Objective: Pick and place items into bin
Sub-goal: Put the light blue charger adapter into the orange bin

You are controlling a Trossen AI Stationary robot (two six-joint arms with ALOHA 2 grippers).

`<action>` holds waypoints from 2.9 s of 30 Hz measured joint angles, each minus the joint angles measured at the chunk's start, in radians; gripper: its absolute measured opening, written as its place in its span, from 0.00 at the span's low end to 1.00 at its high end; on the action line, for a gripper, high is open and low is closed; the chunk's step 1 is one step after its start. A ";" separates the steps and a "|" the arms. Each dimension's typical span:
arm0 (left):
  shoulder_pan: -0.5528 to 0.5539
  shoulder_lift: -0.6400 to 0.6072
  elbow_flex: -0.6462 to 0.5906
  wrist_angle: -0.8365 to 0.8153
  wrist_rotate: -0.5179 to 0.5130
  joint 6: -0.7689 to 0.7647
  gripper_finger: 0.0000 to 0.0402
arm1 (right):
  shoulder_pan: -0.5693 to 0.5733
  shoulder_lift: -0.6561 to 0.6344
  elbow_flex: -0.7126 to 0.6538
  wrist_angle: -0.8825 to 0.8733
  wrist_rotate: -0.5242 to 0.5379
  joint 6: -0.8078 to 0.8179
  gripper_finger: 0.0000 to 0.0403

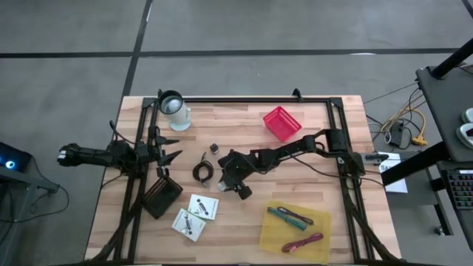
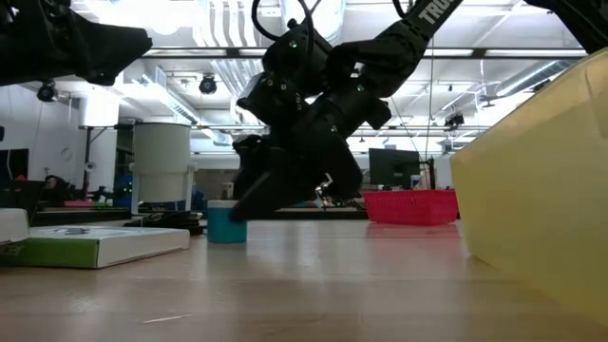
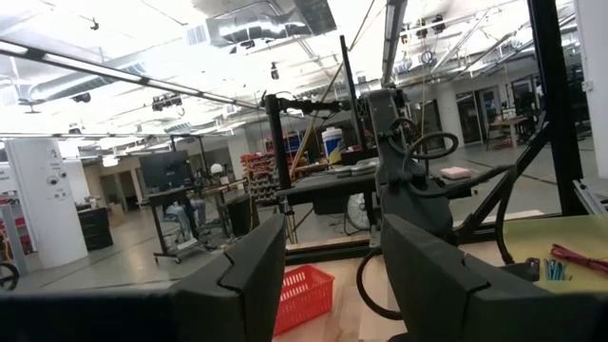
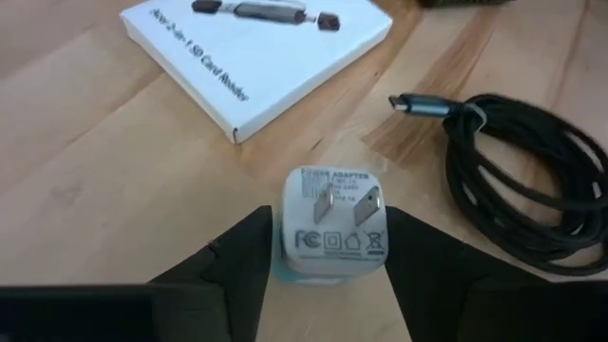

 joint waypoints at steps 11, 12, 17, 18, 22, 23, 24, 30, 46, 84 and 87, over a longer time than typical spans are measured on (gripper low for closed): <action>0.000 0.000 0.000 0.000 0.000 0.000 0.40 | -0.003 0.000 0.002 -0.002 0.001 -0.010 0.35; 0.000 0.000 0.000 0.000 0.000 0.000 0.40 | -0.003 0.000 0.002 -0.002 0.001 -0.014 0.35; 0.000 0.000 0.000 0.000 0.000 0.000 0.40 | -0.004 0.000 0.020 -0.028 0.003 0.002 0.35; 0.000 0.000 0.000 0.000 0.000 0.000 0.40 | -0.004 0.000 0.030 -0.045 0.003 0.008 0.35; 0.000 0.000 0.000 0.000 0.000 0.000 0.40 | -0.004 -0.010 0.071 -0.153 -0.002 0.008 0.34; 0.000 0.000 0.000 0.000 0.000 0.000 0.40 | -0.005 -0.019 0.082 -0.189 -0.003 0.007 0.34; 0.000 0.000 0.000 -0.001 0.000 0.000 0.40 | -0.005 -0.030 0.092 -0.228 -0.003 0.002 0.34; 0.000 0.000 0.000 -0.002 0.000 0.000 0.40 | -0.024 -0.098 0.132 -0.389 0.000 0.047 0.34; 0.000 0.000 0.000 -0.003 0.000 0.000 0.40 | -0.058 -0.290 0.119 -0.632 0.084 0.211 0.34; 0.000 0.002 0.000 0.000 0.000 0.000 0.40 | -0.352 -1.025 -0.631 -0.316 0.448 0.428 0.34; 0.000 0.002 0.000 0.000 0.000 0.000 0.40 | -0.399 -1.021 -0.645 -0.307 0.447 0.440 0.34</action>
